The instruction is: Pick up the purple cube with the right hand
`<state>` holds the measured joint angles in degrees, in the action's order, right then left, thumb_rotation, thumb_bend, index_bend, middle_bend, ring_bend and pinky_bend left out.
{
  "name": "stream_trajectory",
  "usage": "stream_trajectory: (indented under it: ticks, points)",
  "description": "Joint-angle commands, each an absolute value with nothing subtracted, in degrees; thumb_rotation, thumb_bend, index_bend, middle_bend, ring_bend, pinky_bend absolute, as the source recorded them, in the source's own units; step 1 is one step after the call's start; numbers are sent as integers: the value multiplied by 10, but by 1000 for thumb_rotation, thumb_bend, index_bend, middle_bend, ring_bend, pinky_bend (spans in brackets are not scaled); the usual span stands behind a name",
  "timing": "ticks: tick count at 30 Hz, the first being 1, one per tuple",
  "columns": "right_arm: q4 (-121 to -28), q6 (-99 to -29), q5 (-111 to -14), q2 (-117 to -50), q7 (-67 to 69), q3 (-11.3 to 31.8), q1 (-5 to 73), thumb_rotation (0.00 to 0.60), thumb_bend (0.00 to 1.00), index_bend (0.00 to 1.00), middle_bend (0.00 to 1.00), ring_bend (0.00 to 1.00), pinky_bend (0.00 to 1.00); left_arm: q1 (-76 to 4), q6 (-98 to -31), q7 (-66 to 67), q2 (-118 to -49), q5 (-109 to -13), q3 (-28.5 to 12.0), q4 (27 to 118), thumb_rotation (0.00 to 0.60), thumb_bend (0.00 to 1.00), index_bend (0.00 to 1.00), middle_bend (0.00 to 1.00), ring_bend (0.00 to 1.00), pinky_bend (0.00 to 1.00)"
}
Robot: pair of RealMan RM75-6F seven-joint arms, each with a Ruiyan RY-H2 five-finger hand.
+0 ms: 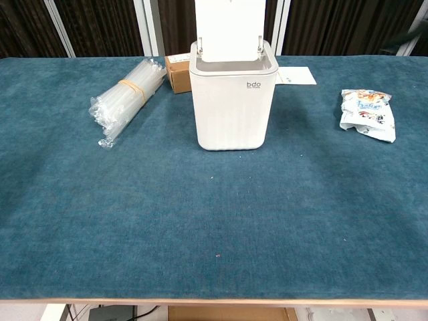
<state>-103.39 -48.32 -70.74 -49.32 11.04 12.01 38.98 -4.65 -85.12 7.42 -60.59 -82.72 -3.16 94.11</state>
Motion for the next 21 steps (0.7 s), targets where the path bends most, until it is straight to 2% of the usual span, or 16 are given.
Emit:
stream_trajectory:
  ticks: [1, 4, 7, 12, 21]
  points:
    - [-996, -643, -815, -462, 147, 36, 241, 600, 61, 8, 90, 121, 262, -46, -852, 78, -608, -826, -32, 941, 600, 65, 204, 132, 0, 0]
    - [-927, -744, -813, -526, 99, 24, 177, 600, 64, 8, 88, 116, 261, -47, -849, 83, -611, -827, -31, 942, 600, 66, 203, 132, 0, 0]
    - [-874, -798, -827, -584, 79, 9, 140, 600, 98, 9, 87, 115, 256, -49, -846, 87, -613, -828, -29, 942, 600, 65, 201, 132, 0, 0]
    - [-817, -826, -858, -643, 55, -13, 112, 600, 115, 8, 69, 108, 232, -54, -843, 89, -622, -823, -35, 934, 600, 65, 201, 132, 0, 0]
    - [-767, -842, -875, -686, 62, -12, 101, 600, 116, 9, 64, 106, 227, -59, -841, 87, -635, -817, -42, 919, 600, 66, 201, 133, 0, 0]
